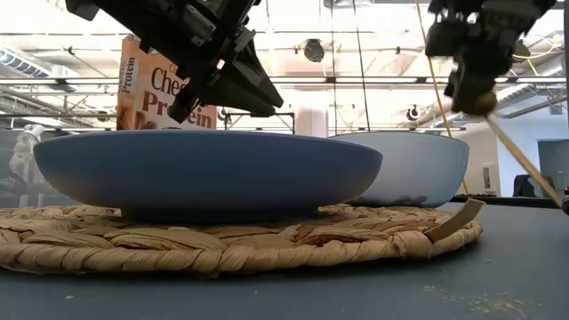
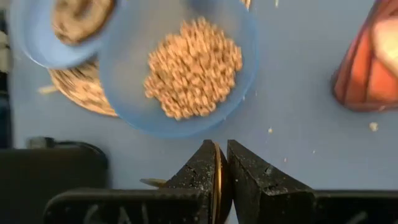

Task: Arrange a breakfast setting
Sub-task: Put the gold spoon on the table to the right of the blue bowl

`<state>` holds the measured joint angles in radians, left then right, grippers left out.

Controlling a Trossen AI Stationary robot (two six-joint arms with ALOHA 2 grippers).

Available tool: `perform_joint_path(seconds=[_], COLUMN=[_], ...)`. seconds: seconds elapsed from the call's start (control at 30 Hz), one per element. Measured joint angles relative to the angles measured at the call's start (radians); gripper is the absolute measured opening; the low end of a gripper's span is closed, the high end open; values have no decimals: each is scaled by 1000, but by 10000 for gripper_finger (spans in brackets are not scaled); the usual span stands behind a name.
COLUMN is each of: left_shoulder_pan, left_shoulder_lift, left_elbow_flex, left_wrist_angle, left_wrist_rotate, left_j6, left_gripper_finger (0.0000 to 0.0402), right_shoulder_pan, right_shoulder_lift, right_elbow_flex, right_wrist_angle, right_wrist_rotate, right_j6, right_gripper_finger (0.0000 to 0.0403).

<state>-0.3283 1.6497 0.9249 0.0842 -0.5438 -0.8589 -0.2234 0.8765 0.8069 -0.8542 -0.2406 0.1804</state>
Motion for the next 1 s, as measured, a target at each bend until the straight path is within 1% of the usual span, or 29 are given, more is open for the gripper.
perform_joint_path(seconds=[0.07, 0.2, 0.3, 0.63, 0.87, 1.0], left_shoulder_pan=[0, 0, 0, 0, 0, 0], left_shoulder_lift=[0, 0, 0, 0, 0, 0], left_elbow_flex=[0, 0, 0, 0, 1, 1], left_wrist_angle=[-1, -3, -4, -4, -5, -5], left_wrist_rotate=[0, 0, 0, 0, 0, 0], left_j6=[0, 0, 0, -1, -1, -1], left_gripper_finger=[72, 72, 72, 72, 72, 72], right_shoulder_pan=[0, -1, -2, -11, -47, -62], right_shoulder_lift=[21, 36, 44, 57, 58, 58], right_elbow_flex=[-38, -111, -157, -302, -337, -384], right_wrist_angle=[34, 164, 252, 495, 525, 596], right_wrist_rotate=[0, -5, -22, -22, -25, -25], right_j6=[-21, -43, -44, -38, -39, -45], right_gripper_finger=[22, 20, 21, 23, 23, 24])
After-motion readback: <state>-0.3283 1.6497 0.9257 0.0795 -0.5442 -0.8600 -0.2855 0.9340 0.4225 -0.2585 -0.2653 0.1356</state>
